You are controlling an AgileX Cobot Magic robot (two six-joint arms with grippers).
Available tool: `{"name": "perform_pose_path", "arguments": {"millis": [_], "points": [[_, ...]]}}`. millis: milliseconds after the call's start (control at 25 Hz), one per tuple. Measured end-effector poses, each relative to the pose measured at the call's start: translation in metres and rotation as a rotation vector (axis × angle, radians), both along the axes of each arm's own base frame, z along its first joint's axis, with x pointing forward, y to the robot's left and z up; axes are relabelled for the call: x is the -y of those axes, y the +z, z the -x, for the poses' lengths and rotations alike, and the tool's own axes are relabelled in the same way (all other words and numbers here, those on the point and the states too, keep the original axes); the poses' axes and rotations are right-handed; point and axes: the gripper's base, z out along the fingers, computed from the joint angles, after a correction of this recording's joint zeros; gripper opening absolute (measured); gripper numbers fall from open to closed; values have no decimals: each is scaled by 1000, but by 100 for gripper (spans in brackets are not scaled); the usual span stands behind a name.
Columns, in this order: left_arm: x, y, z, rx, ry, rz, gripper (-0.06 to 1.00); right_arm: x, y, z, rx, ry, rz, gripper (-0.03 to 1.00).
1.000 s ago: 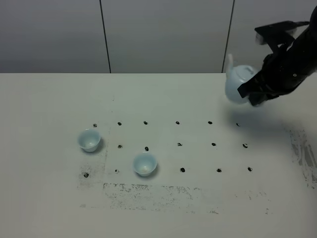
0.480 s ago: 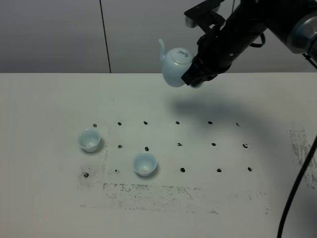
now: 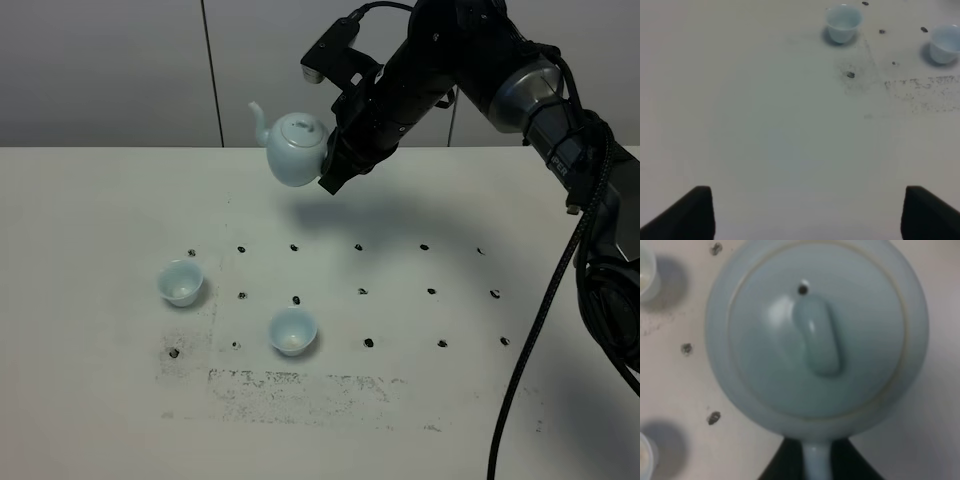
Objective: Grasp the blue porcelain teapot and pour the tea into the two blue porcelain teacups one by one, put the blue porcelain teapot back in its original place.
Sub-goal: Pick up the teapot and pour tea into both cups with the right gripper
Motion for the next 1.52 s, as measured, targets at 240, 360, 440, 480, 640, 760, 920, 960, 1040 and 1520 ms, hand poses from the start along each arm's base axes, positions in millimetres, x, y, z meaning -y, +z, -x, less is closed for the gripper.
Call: {"name": "perform_pose_path", "arguments": {"millis": [240, 360, 440, 480, 640, 760, 920, 960, 1040, 1520], "points": [[0, 0, 0, 0, 1, 1, 76, 0, 2, 0, 56, 80, 21, 4], [0, 0, 0, 0, 1, 1, 76, -2, 2, 1, 98, 176, 29, 4], [0, 0, 0, 0, 1, 1, 76, -7, 1, 4, 124, 241, 33, 4], [0, 0, 0, 0, 1, 1, 76, -11, 0, 7, 135, 273, 37, 4], [0, 0, 0, 0, 1, 1, 76, -22, -1, 15, 169, 366, 48, 4], [0, 0, 0, 0, 1, 1, 76, -25, -1, 18, 181, 401, 46, 4], [0, 0, 0, 0, 1, 1, 76, -24, -1, 17, 186, 401, 50, 4], [0, 0, 0, 0, 1, 1, 76, -23, -1, 16, 189, 401, 56, 4], [0, 0, 0, 0, 1, 1, 76, -24, -3, 17, 203, 416, 84, 4], [0, 0, 0, 0, 1, 1, 76, -36, -24, 18, 332, 508, 305, 4]]}}
